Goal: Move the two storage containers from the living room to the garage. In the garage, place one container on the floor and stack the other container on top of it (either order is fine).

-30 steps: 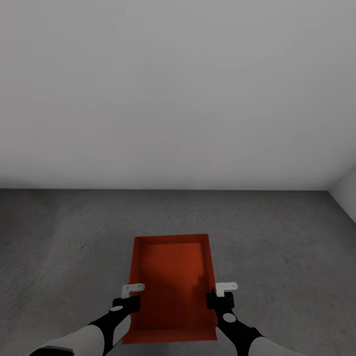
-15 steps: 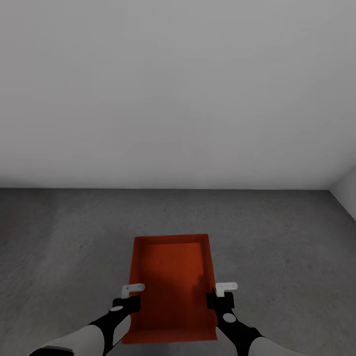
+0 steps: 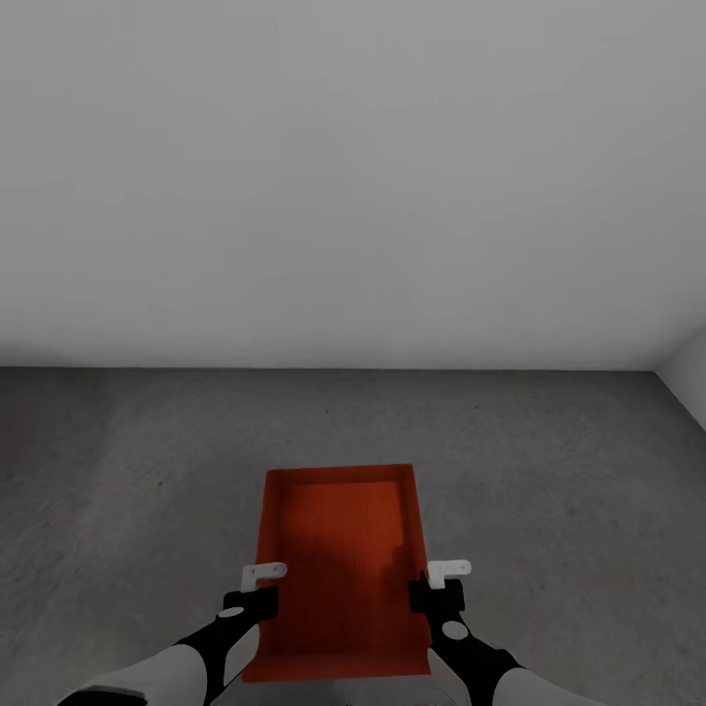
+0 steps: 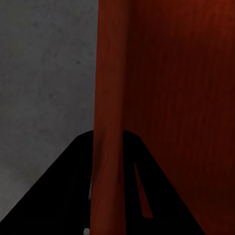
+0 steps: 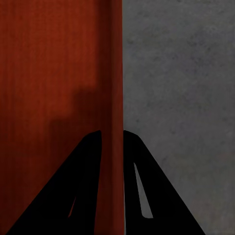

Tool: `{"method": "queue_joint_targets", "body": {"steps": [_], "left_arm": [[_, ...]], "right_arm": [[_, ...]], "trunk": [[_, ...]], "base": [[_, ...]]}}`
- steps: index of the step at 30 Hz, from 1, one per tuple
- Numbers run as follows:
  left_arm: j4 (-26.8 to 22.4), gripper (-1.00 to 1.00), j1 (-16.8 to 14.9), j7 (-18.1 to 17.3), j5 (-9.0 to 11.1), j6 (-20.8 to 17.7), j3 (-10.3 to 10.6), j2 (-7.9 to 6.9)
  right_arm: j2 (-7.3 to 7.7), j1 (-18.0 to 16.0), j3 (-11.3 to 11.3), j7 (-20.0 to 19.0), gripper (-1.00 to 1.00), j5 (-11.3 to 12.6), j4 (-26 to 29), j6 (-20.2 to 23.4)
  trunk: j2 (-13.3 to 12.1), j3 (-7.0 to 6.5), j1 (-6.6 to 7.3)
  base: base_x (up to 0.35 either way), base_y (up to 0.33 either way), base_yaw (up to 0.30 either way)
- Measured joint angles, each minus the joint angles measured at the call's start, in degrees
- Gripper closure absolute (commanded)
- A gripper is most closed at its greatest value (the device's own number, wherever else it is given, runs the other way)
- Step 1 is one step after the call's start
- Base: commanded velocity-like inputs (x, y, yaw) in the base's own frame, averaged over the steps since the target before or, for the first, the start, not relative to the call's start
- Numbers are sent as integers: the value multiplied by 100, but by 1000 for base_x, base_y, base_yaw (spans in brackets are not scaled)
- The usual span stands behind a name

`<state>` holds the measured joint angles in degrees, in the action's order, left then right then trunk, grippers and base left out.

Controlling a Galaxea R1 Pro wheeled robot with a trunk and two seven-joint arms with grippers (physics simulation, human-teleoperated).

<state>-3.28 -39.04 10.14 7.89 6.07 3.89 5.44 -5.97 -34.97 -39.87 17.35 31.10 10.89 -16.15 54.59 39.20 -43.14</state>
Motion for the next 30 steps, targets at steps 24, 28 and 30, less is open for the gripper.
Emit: {"method": "queue_joint_targets", "body": {"steps": [24,28,30], "left_arm": [[3,100,0,0,4,0,2,0],[3,100,0,0,4,0,2,0],[4,100,0,0,4,0,3,0]], "right_arm": [[0,0,-5,1,100,5,1,3],[0,0,-5,0,100,6,0,3],[0,1,-4,0,100,5,1,3]], "trunk": [[0,220,0],[0,257,0],[0,275,0]], "base": [[0,0,0],[0,0,0],[0,0,0]]}}
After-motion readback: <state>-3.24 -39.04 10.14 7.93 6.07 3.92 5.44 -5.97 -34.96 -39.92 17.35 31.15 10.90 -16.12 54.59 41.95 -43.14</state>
